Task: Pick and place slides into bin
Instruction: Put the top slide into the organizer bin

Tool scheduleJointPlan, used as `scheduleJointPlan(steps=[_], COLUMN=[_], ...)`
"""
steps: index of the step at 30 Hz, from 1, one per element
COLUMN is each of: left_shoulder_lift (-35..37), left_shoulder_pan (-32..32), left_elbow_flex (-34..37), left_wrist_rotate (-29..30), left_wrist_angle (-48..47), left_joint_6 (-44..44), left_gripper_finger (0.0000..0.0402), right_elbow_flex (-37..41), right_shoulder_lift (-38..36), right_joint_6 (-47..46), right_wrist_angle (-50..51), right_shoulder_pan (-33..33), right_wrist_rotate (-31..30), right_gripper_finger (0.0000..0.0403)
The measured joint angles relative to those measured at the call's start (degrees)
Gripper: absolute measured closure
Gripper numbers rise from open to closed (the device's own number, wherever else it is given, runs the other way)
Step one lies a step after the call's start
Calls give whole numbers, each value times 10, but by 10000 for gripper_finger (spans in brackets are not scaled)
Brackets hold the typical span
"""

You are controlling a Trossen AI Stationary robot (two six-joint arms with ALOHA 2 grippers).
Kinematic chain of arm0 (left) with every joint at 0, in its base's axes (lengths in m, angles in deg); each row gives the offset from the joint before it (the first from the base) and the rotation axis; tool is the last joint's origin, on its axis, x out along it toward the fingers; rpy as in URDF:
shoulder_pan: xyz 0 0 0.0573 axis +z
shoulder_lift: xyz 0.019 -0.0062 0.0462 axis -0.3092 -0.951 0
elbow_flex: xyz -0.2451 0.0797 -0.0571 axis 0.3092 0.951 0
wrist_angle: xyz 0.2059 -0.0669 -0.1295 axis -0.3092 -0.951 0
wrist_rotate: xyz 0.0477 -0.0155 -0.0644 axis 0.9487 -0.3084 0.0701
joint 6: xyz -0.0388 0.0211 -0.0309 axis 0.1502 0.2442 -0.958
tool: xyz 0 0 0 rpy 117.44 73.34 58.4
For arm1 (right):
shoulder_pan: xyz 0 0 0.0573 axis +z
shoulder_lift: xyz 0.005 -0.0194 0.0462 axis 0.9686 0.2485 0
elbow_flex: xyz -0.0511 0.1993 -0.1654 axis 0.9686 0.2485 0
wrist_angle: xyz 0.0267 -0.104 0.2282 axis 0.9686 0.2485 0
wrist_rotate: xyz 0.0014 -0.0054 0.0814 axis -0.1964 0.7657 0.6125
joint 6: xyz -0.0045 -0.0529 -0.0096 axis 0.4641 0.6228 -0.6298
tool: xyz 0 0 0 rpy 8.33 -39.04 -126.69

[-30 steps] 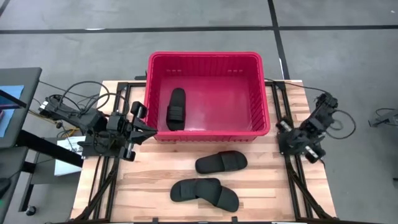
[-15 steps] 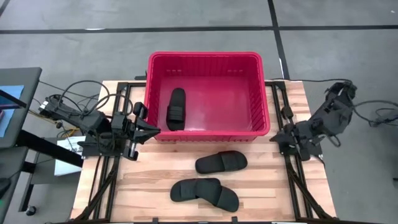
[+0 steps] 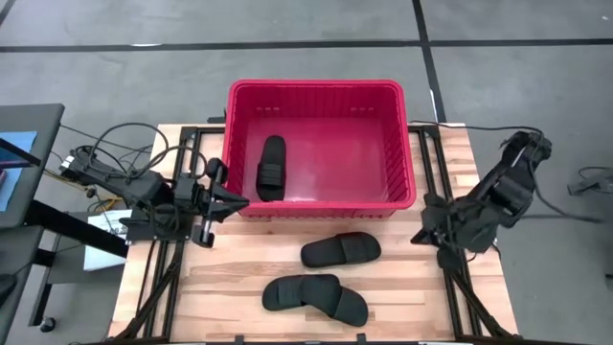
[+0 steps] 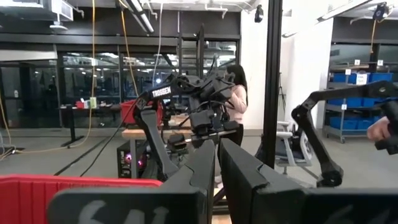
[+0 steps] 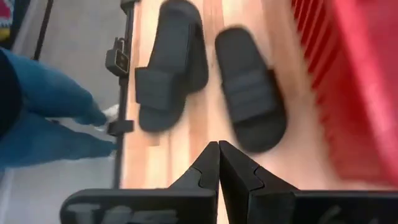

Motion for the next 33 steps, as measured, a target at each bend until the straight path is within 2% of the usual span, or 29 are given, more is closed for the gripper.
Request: scheduleJointPlan(steps=[8, 12, 16, 25, 29, 33], left_shoulder_lift=[0, 5, 19, 58, 69, 74], left_shoulder_pan=[0, 0, 0, 0, -1, -1], left_elbow_flex=[0, 0, -1, -1, -1, -1], left_wrist_rotate=[-4, -35, -76, -78, -78, -79], left_wrist_angle=[-14, -21, -44, -106, -113, -117], left_joint_6=[-1, -2, -12, -41, -41, -41], left_gripper_finger=[386, 386, 386, 386, 386, 386], right_elbow_flex=[0, 0, 0, 0, 0, 0], right_shoulder_lift=[77, 128, 191, 297, 332, 364], right_joint_6=[-194, -212, -239, -322, -364, -430], right_wrist_angle=[4, 8, 26, 13, 1, 3], right_shoulder_pan=[0, -5, -39, -121, -140, -145], right_wrist_rotate=[16, 16, 19, 60, 63, 71], right_gripper_finger=[403, 403, 403, 401, 383, 347])
